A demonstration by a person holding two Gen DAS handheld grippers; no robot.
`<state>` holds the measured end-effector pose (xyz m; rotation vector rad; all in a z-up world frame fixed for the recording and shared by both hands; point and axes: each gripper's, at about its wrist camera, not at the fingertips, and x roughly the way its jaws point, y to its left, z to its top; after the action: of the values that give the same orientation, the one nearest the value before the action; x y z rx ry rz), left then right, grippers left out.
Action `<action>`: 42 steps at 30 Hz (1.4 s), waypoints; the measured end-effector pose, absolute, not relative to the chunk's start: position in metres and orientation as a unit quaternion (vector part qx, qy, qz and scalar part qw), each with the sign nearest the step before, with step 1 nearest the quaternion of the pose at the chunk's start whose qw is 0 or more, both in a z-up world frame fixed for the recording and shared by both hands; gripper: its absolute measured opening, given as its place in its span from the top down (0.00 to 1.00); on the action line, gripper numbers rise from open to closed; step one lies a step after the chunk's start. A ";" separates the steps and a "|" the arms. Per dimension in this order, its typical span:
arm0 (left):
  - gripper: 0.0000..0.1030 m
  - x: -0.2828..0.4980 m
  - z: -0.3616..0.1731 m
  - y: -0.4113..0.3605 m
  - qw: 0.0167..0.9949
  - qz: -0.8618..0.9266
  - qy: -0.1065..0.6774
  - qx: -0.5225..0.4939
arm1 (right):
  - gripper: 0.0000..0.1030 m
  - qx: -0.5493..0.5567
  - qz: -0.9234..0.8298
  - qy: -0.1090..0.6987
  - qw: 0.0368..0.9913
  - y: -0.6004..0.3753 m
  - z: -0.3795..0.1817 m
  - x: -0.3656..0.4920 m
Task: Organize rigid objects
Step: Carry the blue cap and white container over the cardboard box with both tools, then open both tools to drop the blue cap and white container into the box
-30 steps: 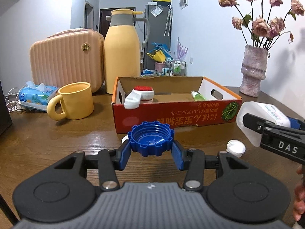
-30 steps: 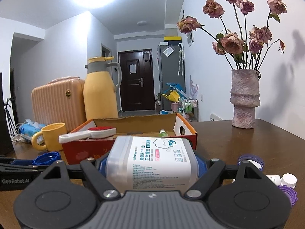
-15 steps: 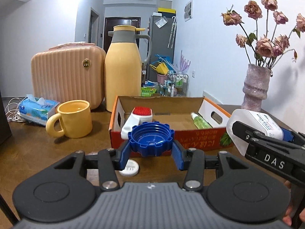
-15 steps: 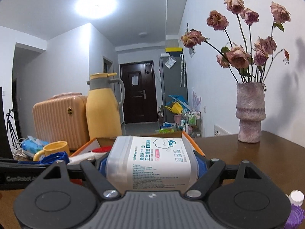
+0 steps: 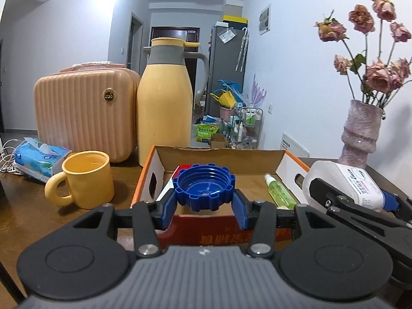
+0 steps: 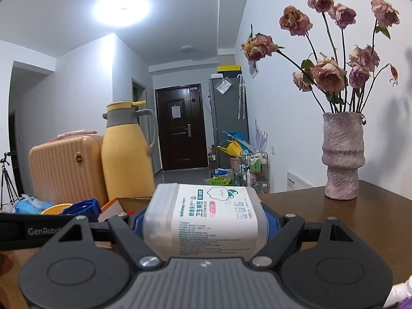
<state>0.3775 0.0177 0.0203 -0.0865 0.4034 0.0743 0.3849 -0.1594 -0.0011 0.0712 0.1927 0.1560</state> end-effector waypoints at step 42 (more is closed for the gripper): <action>0.04 0.496 0.002 0.035 0.972 0.066 0.225 -0.034 | 0.10 -0.001 0.056 0.200 0.978 -0.154 -0.029 0.526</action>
<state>0.4959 0.0353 0.0020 -0.0685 0.4541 0.1328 0.5259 -0.1544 -0.0291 -0.0024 0.4024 0.1125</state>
